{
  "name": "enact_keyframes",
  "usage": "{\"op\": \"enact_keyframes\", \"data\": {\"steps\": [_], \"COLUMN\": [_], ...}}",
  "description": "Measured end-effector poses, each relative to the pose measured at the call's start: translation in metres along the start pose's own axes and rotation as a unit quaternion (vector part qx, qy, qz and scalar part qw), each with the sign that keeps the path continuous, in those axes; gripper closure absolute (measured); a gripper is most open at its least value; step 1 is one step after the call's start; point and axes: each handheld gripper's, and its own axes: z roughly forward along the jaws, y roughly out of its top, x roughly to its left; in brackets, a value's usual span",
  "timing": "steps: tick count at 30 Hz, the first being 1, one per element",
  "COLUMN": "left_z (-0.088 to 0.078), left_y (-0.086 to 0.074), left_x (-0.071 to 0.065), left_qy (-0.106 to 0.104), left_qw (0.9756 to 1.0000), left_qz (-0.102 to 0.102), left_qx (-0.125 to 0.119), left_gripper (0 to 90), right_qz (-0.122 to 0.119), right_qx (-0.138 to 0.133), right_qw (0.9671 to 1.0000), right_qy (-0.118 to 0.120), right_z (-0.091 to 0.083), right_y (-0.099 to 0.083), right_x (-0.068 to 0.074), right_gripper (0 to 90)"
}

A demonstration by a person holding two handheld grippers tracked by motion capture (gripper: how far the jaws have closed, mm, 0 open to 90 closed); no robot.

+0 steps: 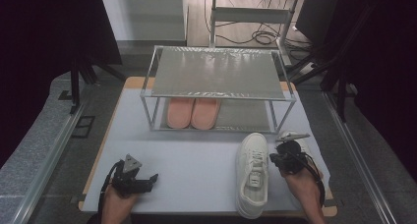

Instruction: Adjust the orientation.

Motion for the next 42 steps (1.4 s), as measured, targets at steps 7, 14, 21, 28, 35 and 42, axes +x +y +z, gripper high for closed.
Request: {"op": "enact_keyframes", "data": {"steps": [7,14,21,28,35,42], "left_z": [0.0,0.0,0.0,0.0,0.0,0.0], "left_y": [0.0,0.0,0.0,0.0,0.0,0.0], "left_x": [0.0,0.0,0.0,0.0,0.0,0.0], "left_qy": [0.0,0.0,0.0,0.0,0.0,0.0], "left_qw": [1.0,1.0,1.0,1.0,1.0,1.0], "left_qz": [0.0,0.0,0.0,0.0,0.0,0.0], "left_qx": [0.0,0.0,0.0,0.0,0.0,0.0], "left_gripper": [12.7,12.7,12.7,12.7,12.7,12.7], "right_qz": [0.016,0.017,-0.007,-0.031,-0.074,-0.113], "right_qx": [0.021,0.012,0.008,0.006,0.003,0.009], "right_qw": [0.9996,0.9991,0.9983,0.9967,0.9922,0.9844], "right_qy": [0.011,0.038,0.057,0.075,0.1,0.135], "right_z": [0.008,0.014,0.024,0.033,0.043,0.053], "right_y": [0.0,0.005,0.017,0.029,0.042,0.056], "right_x": [0.003,0.005,0.014,0.027,0.041,0.058], "right_gripper": [89.9,89.9,89.9,89.8,89.8,89.9]}}
